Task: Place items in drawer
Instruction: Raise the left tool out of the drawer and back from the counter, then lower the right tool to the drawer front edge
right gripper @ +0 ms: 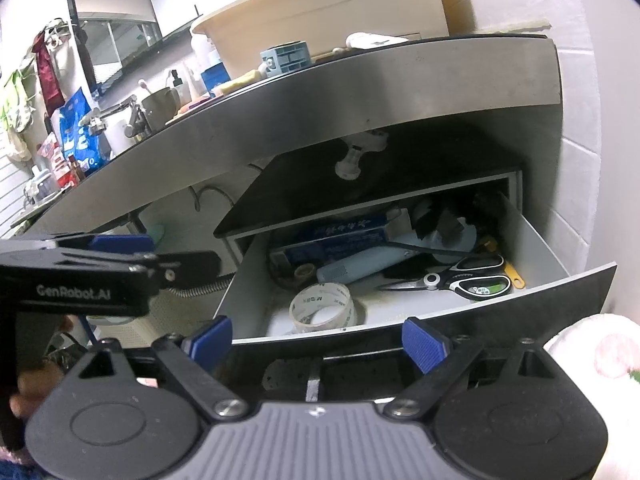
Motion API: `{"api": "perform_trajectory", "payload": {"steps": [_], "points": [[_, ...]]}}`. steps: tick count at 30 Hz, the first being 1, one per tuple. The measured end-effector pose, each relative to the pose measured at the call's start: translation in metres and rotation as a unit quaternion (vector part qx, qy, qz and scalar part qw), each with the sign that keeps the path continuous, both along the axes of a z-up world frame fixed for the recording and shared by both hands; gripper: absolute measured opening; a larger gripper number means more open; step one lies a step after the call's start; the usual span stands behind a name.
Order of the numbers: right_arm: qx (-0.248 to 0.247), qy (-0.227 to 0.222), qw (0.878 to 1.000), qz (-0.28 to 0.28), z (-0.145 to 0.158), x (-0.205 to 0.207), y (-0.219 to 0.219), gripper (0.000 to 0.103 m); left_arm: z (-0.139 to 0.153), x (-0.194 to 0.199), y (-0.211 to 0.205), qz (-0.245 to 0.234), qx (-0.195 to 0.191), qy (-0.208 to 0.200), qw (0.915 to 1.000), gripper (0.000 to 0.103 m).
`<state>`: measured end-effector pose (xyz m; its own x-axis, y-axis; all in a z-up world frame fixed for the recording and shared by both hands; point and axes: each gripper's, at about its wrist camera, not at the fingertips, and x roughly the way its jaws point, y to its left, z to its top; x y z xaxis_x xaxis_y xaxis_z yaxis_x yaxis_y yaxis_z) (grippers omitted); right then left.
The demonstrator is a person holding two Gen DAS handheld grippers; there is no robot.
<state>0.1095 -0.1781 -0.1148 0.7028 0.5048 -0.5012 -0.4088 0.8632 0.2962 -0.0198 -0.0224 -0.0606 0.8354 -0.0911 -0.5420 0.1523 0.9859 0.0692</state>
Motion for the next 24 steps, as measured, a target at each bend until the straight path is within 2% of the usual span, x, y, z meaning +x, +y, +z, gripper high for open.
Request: {"api": "perform_trajectory", "payload": {"steps": [4,9,15,17,21,24], "points": [[-0.003,0.000,1.000,-0.005,-0.003,0.005,-0.003,0.092,0.006,-0.003,0.006,0.019,-0.006,0.009,0.9998,0.097],[-0.014,-0.018,1.000,-0.014,0.000,0.002,-0.001,0.092,0.017,-0.013,0.010,0.061,0.003,-0.033,0.9976,0.098],[-0.036,-0.032,0.998,-0.029,-0.002,0.000,0.005,0.092,0.027,-0.024,0.008,0.100,0.034,-0.055,0.9928,0.098],[-0.044,-0.033,0.998,-0.034,-0.004,0.000,0.007,0.092,0.028,-0.028,0.011,0.108,0.031,-0.062,0.9917,0.101],[-0.059,-0.035,0.997,-0.044,-0.008,-0.001,0.011,0.092,0.030,-0.033,0.018,0.119,0.018,-0.077,0.9897,0.102],[-0.071,-0.036,0.995,-0.052,-0.011,-0.001,0.014,0.092,0.029,-0.033,0.019,0.111,0.014,-0.073,0.9910,0.102]]}}
